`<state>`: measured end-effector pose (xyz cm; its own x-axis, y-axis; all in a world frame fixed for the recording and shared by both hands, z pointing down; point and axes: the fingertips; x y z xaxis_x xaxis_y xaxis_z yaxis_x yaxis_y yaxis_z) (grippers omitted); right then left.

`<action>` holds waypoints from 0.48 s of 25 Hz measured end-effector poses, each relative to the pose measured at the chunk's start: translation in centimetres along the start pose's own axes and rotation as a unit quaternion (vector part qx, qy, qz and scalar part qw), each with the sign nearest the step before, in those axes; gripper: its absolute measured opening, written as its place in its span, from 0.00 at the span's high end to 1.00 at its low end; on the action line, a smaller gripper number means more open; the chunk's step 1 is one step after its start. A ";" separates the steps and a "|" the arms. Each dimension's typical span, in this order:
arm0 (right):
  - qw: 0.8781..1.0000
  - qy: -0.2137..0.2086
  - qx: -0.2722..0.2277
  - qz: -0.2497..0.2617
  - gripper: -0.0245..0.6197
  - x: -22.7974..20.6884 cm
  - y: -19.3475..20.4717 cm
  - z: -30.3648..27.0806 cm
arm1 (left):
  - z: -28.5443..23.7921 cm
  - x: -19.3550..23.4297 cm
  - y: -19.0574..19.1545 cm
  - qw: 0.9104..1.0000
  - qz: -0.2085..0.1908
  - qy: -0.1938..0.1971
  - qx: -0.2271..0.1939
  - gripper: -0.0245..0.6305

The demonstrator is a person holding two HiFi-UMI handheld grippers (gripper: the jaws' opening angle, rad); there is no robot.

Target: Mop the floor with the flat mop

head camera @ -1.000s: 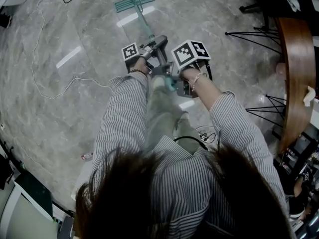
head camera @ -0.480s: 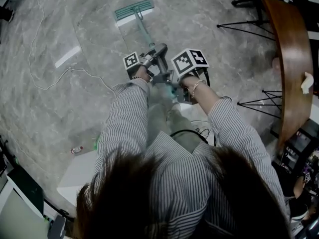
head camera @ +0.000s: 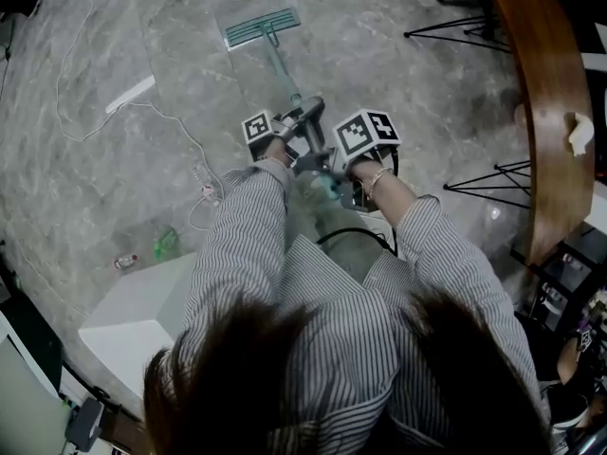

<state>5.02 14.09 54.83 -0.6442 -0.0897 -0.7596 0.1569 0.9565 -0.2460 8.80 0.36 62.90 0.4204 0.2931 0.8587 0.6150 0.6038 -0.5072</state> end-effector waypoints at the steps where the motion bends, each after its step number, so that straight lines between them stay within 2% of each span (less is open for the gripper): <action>1: 1.000 0.000 0.002 -0.002 0.72 -0.2 1.3 0.0 | 0.6 0.3 1.1 1.000 0.003 0.001 -0.001 0.84; 6: 1.000 0.002 0.016 -0.002 0.72 -0.9 8.1 0.5 | 4.3 1.6 6.6 0.999 0.023 0.028 -0.020 0.85; 12: 1.000 -0.002 0.018 -0.025 0.72 -0.9 10.1 0.9 | 5.3 2.3 8.3 0.998 0.045 0.030 -0.029 0.86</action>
<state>7.89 23.54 52.50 -0.6492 -0.1391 -0.7477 0.1510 0.9400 -0.3060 11.32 9.99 61.07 0.5131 0.2981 0.8049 0.6097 0.5335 -0.5862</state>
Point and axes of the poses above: the fingertips, and each gripper's own axes: z backward along the fingers, x to its left, y out of its underside, and after that the axes turned 3 degrees about y, right-handed
